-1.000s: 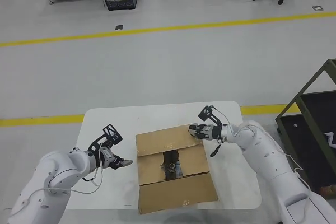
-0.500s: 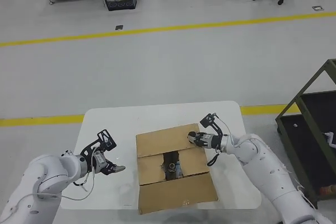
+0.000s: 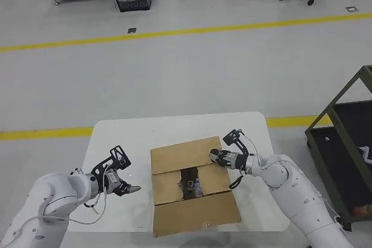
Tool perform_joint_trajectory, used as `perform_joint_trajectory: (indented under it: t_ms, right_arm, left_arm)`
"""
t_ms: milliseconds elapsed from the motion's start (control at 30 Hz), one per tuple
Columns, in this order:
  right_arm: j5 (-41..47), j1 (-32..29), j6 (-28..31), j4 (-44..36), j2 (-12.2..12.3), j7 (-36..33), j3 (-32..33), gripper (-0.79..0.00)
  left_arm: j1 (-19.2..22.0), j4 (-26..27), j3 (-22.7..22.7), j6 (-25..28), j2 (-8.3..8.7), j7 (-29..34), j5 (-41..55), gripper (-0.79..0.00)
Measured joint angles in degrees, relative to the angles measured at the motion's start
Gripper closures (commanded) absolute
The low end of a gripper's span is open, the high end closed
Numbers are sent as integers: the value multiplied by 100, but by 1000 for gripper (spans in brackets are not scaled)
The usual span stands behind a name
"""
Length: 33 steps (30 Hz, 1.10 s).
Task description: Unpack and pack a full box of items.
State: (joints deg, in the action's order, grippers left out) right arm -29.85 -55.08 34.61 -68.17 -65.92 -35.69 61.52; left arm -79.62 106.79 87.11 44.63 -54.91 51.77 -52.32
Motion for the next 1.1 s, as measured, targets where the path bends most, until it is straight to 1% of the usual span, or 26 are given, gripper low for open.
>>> perform_joint_trajectory:
  t_ms: [67, 200, 233, 400, 867, 967, 1100]
  right_arm:
    - [-12, -10, -16, -16, 2, -10, -7, 0]
    - [-20, -14, -35, -32, 5, -24, -23, 0]
    - [-19, -14, -40, -31, 6, -26, -27, 0]
    - [5, 9, -49, -2, 1, -28, -58, 0]
    - [36, 50, -139, -8, 1, -28, -86, 0]
    - [37, 47, -167, -13, 0, -21, -95, 0]
    - [48, 42, -206, -23, 1, -17, -96, 0]
  left_arm:
    - [-68, 19, 36, 337, 30, -95, -66, -785]
    - [-281, -40, 143, 1210, 114, -416, -172, -785]
    - [-331, -42, 152, 1313, 137, -520, -179, -785]
    - [-505, 161, 69, 1337, 291, -830, -90, -785]
    - [-508, 217, 52, 1337, 291, -883, -149, -785]
    - [-611, 418, -44, 1337, 326, -1236, -538, -785]
    - [-849, 448, -120, 1337, 440, -1988, -1151, -785]
